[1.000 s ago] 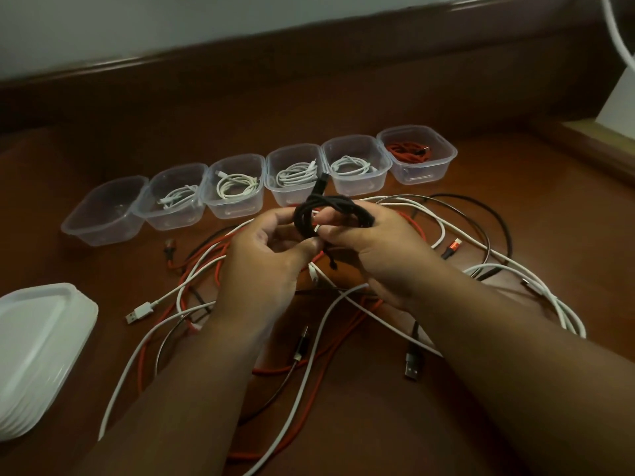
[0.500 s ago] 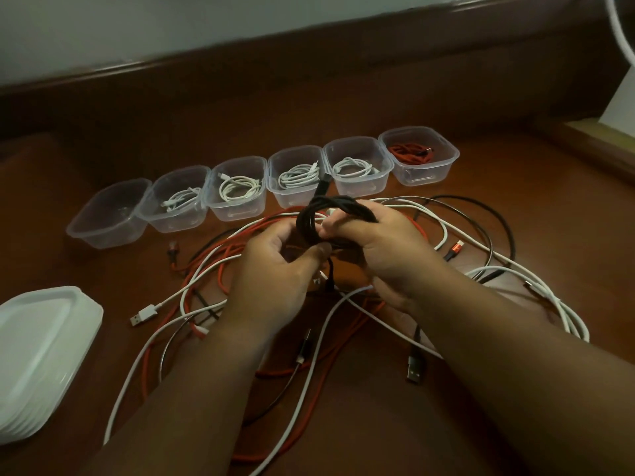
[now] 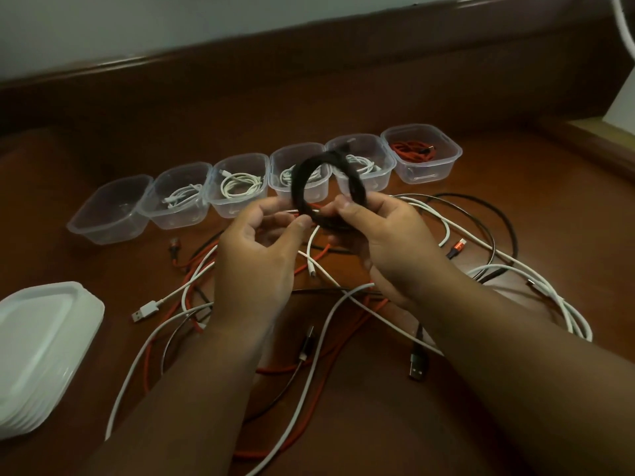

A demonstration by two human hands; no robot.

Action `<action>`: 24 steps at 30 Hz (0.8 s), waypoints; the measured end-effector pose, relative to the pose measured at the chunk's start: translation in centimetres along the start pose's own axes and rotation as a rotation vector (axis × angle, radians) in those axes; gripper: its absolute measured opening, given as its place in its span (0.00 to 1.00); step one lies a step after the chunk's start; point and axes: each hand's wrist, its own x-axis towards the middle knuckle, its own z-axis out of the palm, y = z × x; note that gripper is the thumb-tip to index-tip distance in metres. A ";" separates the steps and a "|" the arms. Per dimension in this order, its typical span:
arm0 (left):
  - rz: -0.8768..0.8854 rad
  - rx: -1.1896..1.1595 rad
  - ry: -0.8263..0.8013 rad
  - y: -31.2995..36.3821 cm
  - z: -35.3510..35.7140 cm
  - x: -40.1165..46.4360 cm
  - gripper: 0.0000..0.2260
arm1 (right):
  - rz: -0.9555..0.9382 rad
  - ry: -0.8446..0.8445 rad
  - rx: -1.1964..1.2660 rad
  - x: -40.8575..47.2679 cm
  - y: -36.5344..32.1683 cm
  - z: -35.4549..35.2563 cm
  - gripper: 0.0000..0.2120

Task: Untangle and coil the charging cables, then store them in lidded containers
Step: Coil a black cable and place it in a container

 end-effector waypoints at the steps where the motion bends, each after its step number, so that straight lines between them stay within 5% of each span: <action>1: -0.028 -0.038 -0.002 0.0 0.0 0.0 0.07 | 0.010 -0.012 0.039 0.0 0.0 0.0 0.06; 7: -0.338 -0.436 0.004 -0.1 0.6 -0.1 0.11 | 0.090 -0.064 0.106 0.3 0.3 -0.1 0.06; 13: -0.418 -0.508 -0.009 0.5 0.9 -0.2 0.06 | 0.044 -0.058 -0.016 0.7 0.6 -0.2 0.05; 17: -0.354 -0.298 -0.015 0.1 0.5 0.1 0.06 | 0.010 -0.057 -0.098 0.7 0.4 -0.2 0.05; 24: 0.019 0.169 0.049 0.1 -0.2 0.3 0.07 | -0.061 0.022 -0.306 0.8 0.5 -0.3 0.05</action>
